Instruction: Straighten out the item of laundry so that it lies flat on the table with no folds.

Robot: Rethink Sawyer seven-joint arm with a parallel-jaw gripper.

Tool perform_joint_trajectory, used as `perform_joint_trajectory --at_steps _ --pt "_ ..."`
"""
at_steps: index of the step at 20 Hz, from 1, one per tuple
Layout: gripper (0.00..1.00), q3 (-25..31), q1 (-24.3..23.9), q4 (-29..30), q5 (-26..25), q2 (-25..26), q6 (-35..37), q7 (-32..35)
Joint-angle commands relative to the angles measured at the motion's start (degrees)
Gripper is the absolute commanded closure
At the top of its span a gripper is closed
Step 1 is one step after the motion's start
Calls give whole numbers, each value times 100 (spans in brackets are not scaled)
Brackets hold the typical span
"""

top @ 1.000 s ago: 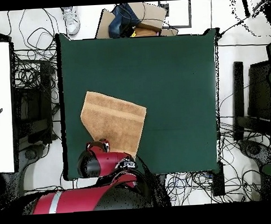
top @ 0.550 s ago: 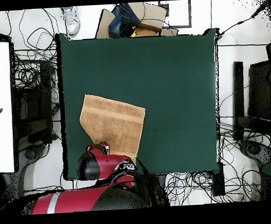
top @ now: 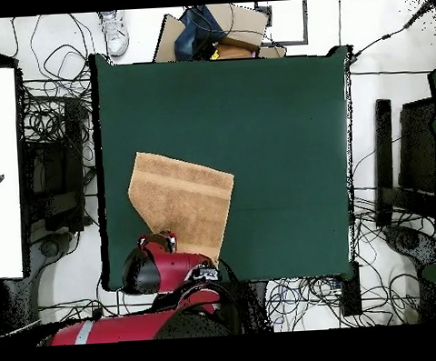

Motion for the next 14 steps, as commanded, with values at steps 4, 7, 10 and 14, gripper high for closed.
perform_joint_trajectory --at_steps 4,7,10,14 --pt "100 190 -200 235 581 -809 731 1545" --pt "100 284 -313 240 620 -957 919 1532" --pt "100 212 -331 114 714 -1085 1177 1439" --pt "100 156 -466 -107 740 -1025 1309 1304"
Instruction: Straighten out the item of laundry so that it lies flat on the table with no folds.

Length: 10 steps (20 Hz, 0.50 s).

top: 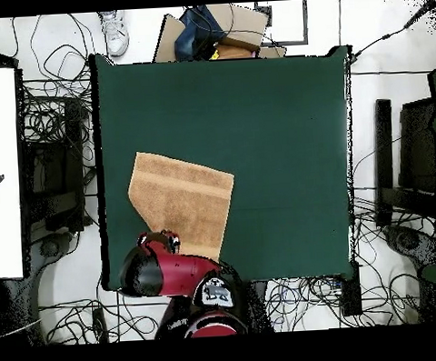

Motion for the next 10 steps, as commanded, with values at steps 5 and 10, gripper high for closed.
perform_joint_trajectory --at_steps 5,10 --pt "100 254 -577 -763 403 -4 800 1092" --pt "100 183 -672 -1128 456 111 1044 1016"
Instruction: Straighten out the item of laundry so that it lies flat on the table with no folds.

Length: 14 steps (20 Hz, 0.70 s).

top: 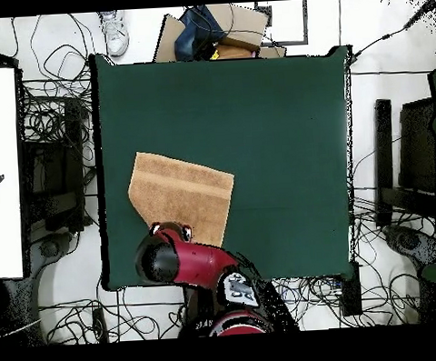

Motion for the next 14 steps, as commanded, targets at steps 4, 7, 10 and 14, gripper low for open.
perform_joint_trajectory --at_steps 4,7,10,14 --pt "100 -74 -75 -1236 468 304 894 952" --pt "100 -156 -40 -1413 482 453 886 967" --pt "100 -160 -60 -1554 471 578 887 975" --pt "100 -146 -105 -1692 449 697 900 972"
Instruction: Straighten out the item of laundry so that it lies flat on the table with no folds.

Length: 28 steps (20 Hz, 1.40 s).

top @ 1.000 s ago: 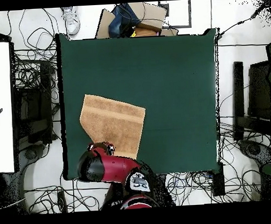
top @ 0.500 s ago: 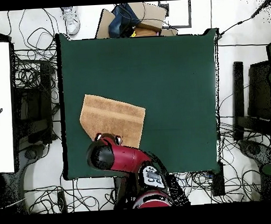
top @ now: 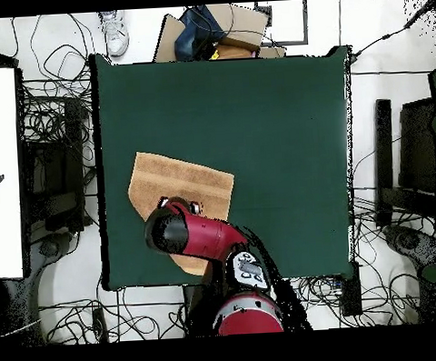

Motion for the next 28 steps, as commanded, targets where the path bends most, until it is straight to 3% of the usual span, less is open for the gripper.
perform_joint_trajectory --at_steps 1,13,28 --pt "100 22 -62 -790 286 418 435 975" --pt "100 265 -502 -932 -25 835 106 823" --pt "100 187 -547 -1191 -187 1327 1 667"
